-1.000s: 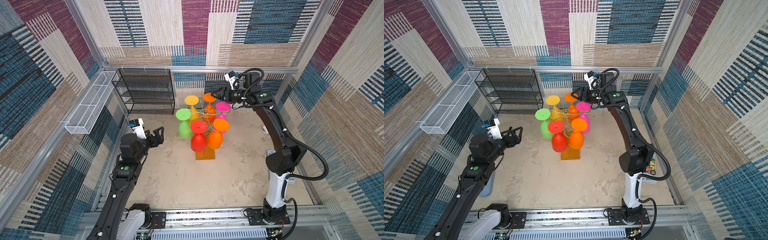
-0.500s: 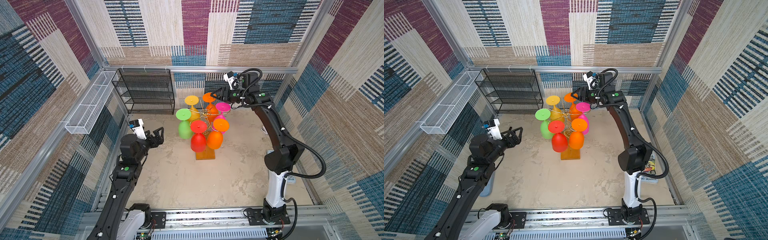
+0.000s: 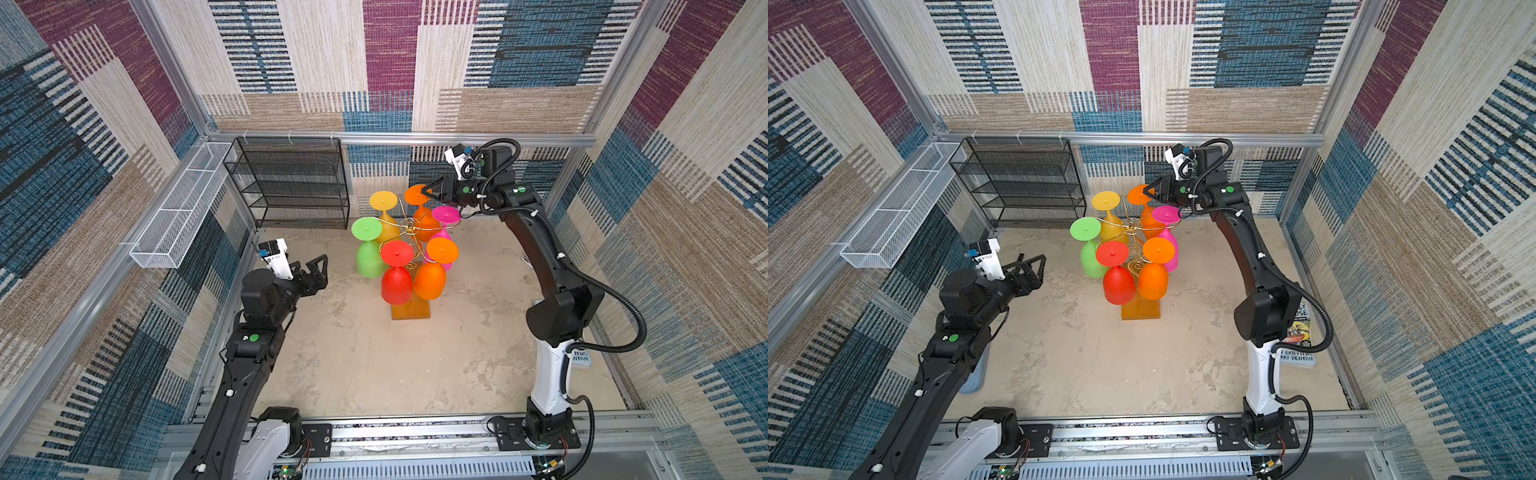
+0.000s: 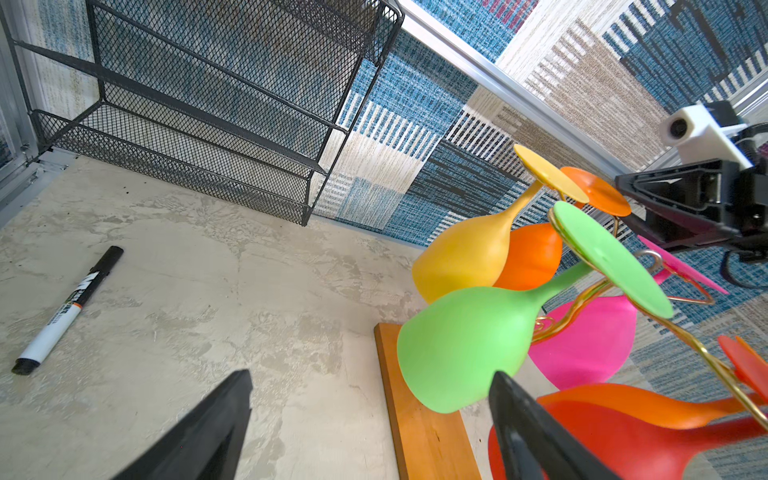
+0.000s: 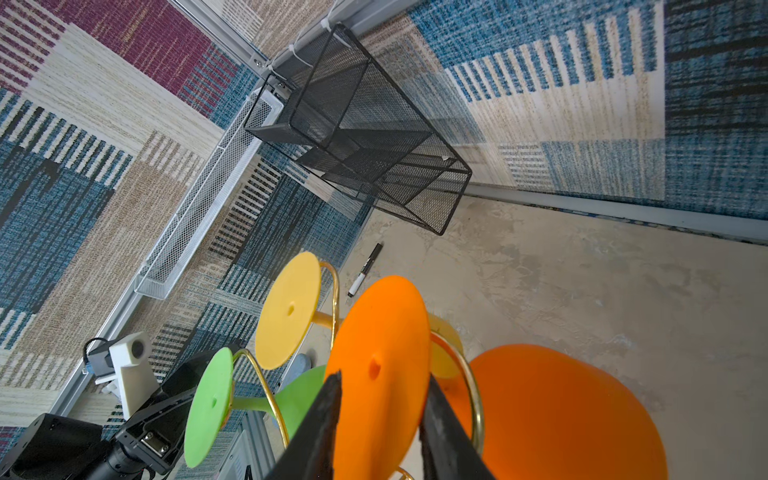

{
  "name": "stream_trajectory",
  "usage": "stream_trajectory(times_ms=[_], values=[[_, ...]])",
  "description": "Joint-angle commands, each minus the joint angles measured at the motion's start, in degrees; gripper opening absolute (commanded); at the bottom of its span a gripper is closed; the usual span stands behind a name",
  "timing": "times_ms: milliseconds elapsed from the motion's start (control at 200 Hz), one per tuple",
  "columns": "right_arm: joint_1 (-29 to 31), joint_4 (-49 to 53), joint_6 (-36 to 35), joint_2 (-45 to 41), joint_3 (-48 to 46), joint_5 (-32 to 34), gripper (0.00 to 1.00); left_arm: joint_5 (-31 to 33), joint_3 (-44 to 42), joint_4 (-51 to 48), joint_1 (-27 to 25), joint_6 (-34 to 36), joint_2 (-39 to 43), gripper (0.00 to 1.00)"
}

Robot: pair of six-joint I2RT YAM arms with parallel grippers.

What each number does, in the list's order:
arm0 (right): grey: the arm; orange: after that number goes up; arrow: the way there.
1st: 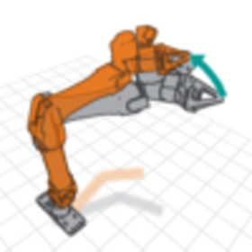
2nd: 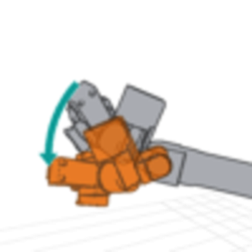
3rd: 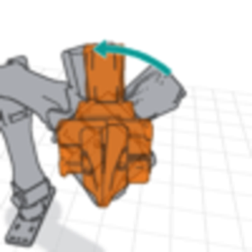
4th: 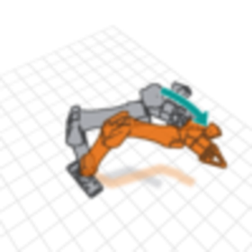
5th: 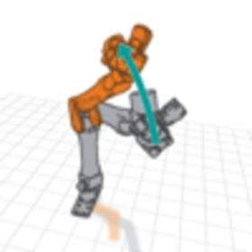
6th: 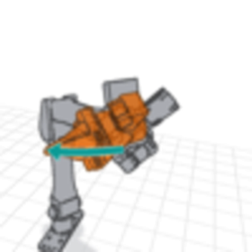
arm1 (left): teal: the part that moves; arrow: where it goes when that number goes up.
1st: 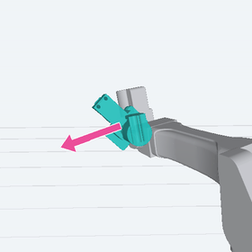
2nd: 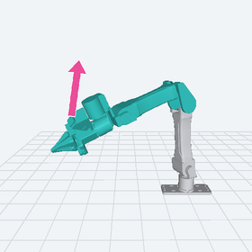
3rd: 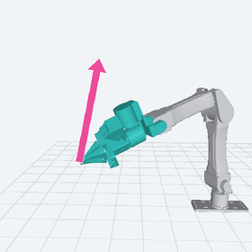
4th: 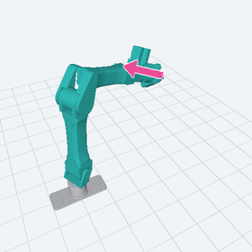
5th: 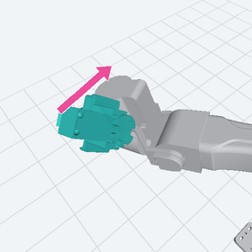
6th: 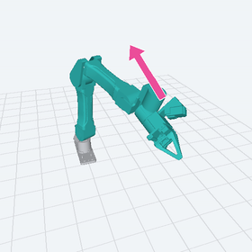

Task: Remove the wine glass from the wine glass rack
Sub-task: 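Align the right gripper around the orange glass's foot on the rack top, then close the right gripper on the orange glass's foot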

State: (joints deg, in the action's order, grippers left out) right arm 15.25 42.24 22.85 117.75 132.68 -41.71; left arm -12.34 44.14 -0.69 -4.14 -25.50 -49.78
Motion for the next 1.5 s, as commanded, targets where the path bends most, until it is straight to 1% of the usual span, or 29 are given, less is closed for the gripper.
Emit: stream_trajectory(times_ms=[0,155,235,406,511,596,666,1057,1497], values=[[0.1,3.9,1.3,0.5,0.0,0.5,0.29,-0.4,-0.3,1.8,-0.1,-1.2,0.1,0.91],[0.1,2.0,2.3,-1.2,-2.5,1.6,0.22,-0.5,-0.6,1.8,0.0,-1.3,0.5,0.92],[0.2,1.0,3.0,-2.1,-3.5,1.9,0.17,-0.3,-0.9,1.9,0.0,-1.2,0.7,0.91],[0.2,-0.5,4.1,-3.2,-4.9,2.0,0.13,-0.3,-1.1,2.1,0.0,-1.2,0.8,0.91],[0.2,-2.8,5.6,-4.4,-6.6,0.9,0.08,-0.3,-1.1,2.0,-0.1,-1.2,0.8,0.91],[-0.2,-4.2,7.0,-4.5,-6.6,-1.3,0.02,-0.2,-1.1,2.0,0.0,-1.1,0.7,0.91],[-0.5,-5.2,8.3,-4.2,-6.6,-3.6,0.0,-0.3,-1.1,2.0,0.0,-1.1,0.6,0.91],[-2.4,-12.8,15.1,-3.8,-7.9,-11.6,0.0,-0.4,-0.7,2.0,0.0,-1.1,0.7,0.91],[-4.6,-16.3,18.2,-4.0,-9.3,-12.4,0.0,-0.7,-0.7,1.9,0.0,-1.2,0.3,0.92]])
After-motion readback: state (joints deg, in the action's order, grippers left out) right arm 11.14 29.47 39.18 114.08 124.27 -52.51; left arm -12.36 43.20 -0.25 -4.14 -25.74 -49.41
